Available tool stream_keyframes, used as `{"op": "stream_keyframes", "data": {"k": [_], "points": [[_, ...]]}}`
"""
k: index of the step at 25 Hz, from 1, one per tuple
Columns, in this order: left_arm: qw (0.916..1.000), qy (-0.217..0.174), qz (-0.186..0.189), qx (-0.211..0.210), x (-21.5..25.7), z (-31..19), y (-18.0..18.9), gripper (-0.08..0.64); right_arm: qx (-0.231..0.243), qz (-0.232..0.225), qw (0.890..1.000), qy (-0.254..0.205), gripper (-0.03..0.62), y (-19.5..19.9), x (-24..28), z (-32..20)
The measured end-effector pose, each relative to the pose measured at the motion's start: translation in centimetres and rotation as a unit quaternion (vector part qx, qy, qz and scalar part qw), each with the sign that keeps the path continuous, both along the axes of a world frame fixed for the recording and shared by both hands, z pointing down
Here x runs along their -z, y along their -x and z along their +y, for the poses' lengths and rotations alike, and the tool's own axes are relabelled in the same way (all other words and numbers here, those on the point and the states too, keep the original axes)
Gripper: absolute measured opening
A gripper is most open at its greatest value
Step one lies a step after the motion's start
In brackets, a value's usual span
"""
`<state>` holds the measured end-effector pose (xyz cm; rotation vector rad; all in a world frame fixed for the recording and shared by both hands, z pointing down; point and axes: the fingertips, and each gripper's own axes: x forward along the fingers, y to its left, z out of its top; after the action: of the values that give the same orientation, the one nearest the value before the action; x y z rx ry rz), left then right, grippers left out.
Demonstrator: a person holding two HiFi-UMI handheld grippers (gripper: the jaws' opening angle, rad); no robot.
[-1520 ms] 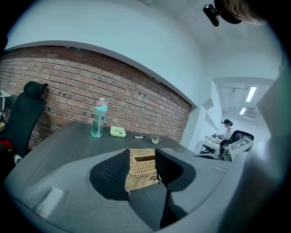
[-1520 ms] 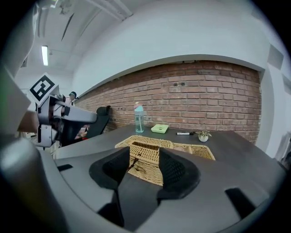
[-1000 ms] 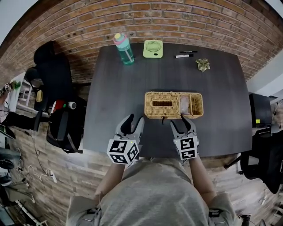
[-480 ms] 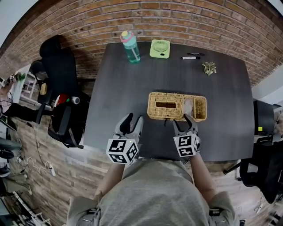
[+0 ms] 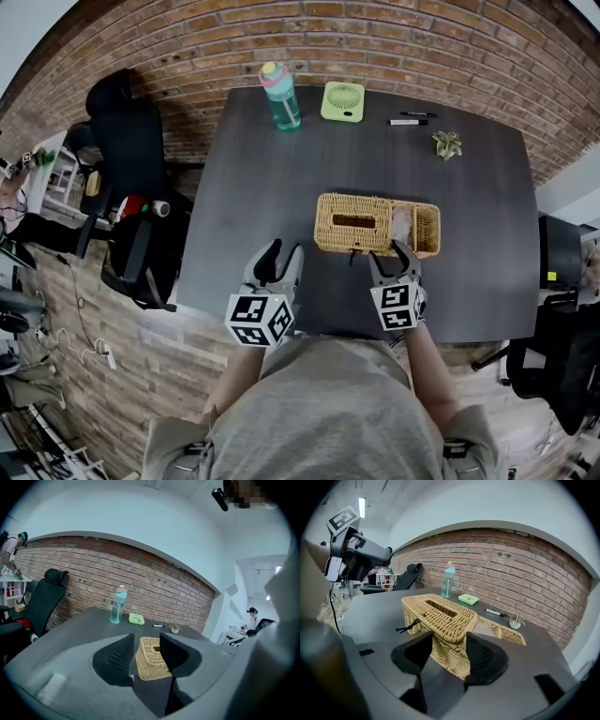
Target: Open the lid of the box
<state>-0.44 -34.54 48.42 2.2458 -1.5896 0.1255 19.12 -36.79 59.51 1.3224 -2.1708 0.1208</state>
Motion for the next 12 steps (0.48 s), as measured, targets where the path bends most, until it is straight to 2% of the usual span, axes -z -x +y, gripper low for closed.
{"op": "stream_keyframes", "data": {"k": [12], "points": [[1.0,-0.005,0.005,0.001,0.2,-0.1,0.0,0.172,0.004,-0.017,1.0,-0.026,0.207,0.0,2.7,-0.2]]}}
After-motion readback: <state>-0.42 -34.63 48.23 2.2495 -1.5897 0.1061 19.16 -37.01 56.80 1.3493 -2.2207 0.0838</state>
